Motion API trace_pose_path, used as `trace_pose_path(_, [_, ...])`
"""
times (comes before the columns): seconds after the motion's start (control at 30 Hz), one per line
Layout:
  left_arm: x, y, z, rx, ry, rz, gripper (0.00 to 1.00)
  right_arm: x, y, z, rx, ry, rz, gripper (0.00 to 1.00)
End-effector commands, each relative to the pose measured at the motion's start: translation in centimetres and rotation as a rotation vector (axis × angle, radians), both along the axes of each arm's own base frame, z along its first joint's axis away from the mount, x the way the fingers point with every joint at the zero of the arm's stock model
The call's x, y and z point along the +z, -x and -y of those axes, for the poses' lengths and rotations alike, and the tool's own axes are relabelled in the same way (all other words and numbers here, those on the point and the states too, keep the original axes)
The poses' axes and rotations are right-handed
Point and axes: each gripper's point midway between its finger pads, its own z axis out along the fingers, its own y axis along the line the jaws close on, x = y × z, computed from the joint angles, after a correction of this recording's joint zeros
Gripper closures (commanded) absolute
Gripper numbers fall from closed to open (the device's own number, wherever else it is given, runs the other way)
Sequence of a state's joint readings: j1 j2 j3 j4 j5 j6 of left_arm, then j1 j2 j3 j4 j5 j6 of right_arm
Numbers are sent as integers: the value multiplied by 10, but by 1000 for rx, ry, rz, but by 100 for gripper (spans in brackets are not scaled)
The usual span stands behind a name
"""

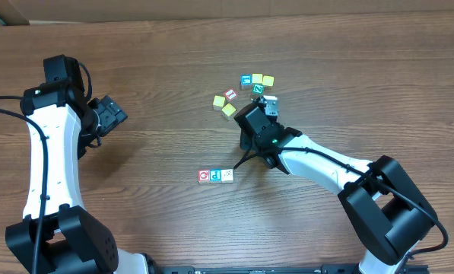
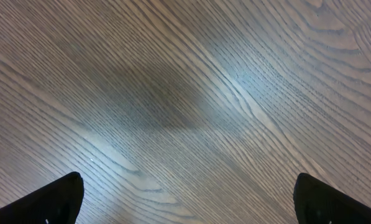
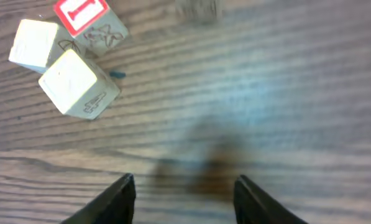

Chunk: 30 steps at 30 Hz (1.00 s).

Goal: Flip 4 blocks
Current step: 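Lift the right gripper and move it back to the cluster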

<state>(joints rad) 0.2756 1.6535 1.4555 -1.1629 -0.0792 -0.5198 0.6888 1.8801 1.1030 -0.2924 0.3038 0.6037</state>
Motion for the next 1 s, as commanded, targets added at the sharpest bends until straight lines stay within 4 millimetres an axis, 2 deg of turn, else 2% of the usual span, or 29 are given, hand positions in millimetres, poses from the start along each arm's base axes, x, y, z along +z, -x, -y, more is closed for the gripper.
trace_pose_path(0.0, [1, -1, 0, -16, -2, 2, 0, 16, -6, 6, 85, 102, 73, 46])
trace_pose_path(0.13, [1, -1, 0, -16, -2, 2, 0, 9, 3, -5, 197, 101, 31, 44])
trace_pose_path(0.2, [1, -1, 0, -16, -2, 2, 0, 6, 10, -17, 290, 70, 1, 38])
trace_pose_path(0.3, [1, -1, 0, -16, -2, 2, 0, 5, 18, -28, 379, 43, -22, 24])
trace_pose_path(0.4, [1, -1, 0, -16, -2, 2, 0, 8, 22, -36, 449, 21, -35, 18])
trace_pose_path(0.47, [1, -1, 0, -16, -2, 2, 0, 22, 21, -38, 469, -11, -89, 19])
trace_pose_path(0.53, [1, -1, 0, -16, -2, 2, 0, 47, 17, -36, 465, -41, -150, 23])
trace_pose_path(0.7, [1, -1, 0, -16, -2, 2, 0, 124, -11, -19, 418, -50, -136, 25])
trace_pose_path(0.83, [1, -1, 0, -16, -2, 2, 0, 148, -23, -21, 411, -73, -83, 25])
trace_pose_path(0.97, [1, -1, 0, -16, -2, 2, 0, 139, -23, -23, 415, -71, -108, 13])
